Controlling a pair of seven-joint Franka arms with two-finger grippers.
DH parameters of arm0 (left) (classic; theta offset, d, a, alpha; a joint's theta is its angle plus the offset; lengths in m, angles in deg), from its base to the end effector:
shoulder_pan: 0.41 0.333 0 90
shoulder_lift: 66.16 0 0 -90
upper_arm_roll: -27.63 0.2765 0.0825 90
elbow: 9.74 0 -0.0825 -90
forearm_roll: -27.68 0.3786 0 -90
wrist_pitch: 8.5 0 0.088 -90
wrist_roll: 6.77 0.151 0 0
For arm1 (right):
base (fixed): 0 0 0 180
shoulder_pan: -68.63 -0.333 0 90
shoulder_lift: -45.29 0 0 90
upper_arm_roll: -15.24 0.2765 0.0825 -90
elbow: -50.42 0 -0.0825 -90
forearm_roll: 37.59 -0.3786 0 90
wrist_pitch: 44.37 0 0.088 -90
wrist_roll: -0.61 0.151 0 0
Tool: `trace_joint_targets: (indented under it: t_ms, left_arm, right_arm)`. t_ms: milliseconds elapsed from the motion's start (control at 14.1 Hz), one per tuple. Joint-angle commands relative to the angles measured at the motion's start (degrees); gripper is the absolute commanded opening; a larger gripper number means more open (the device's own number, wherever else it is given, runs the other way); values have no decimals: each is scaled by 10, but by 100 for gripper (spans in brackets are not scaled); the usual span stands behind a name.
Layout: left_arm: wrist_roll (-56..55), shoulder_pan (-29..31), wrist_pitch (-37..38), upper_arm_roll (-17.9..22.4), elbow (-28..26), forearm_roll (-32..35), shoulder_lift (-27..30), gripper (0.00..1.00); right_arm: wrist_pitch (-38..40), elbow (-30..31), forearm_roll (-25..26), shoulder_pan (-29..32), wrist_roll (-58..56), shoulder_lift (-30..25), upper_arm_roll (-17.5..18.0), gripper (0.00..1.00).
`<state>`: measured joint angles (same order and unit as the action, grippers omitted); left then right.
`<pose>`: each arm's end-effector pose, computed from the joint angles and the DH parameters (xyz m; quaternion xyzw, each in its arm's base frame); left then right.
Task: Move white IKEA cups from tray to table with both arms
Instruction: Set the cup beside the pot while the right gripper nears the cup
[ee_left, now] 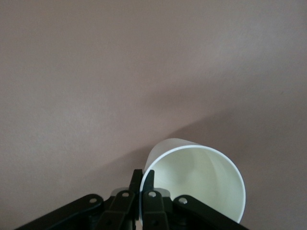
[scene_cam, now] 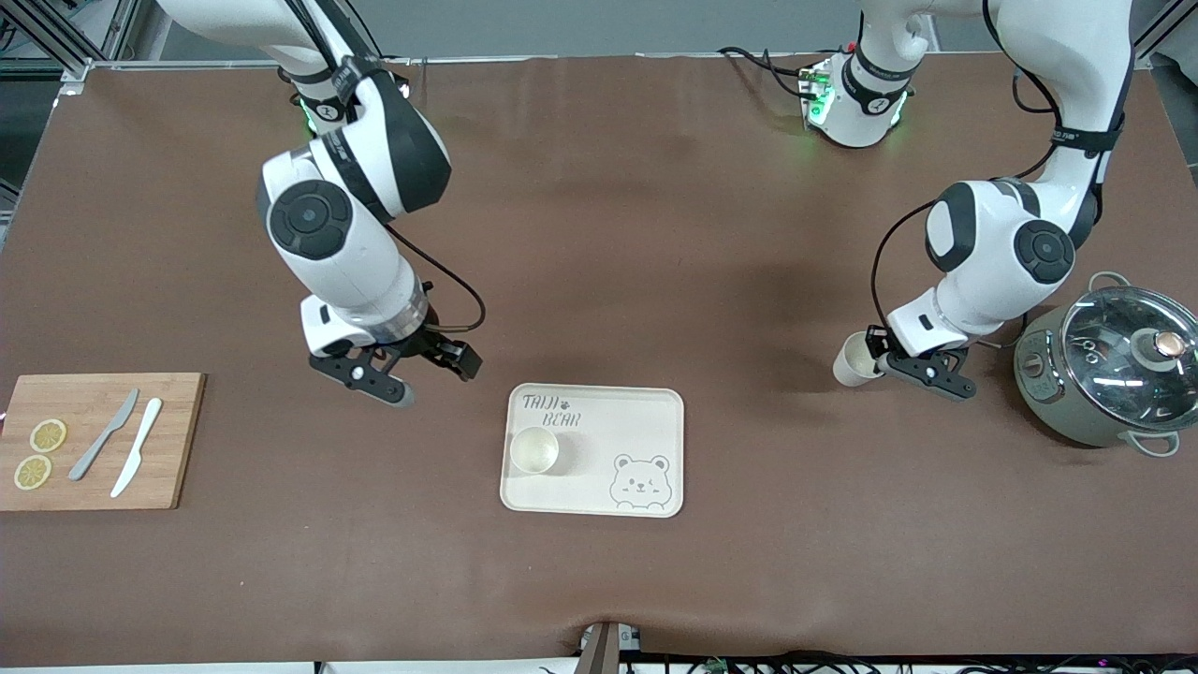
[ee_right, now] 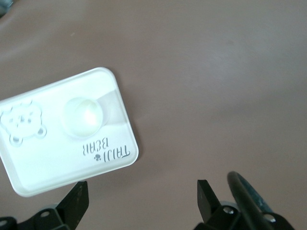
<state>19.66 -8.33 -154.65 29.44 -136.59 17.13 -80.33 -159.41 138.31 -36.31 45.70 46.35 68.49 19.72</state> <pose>0.5480 -0.0602 0.1961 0.9757 -0.2084 0.0531 0.0420 0.5943 0.3003 0.3515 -0.9867 0.1585 -0.0252 0.0249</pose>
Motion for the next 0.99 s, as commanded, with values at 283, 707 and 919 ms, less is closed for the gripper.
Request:
trace_joint_targets:
  t_ms: [283,707,919]
  left_arm:
    - [94,62,-28,-9,-74,-19,43,0]
    - [123,80,-66,-9,-105,-19,43,0]
    - [127,86,-73,-9,-117,-20,43,0]
  right_arm:
    - [-24,-88,1,-21,-50,77,-5,100]
    - [-58,-107,7,-12,-39,112,-10,100]
    - [-98,-111,5,10,-30,141,-11,100]
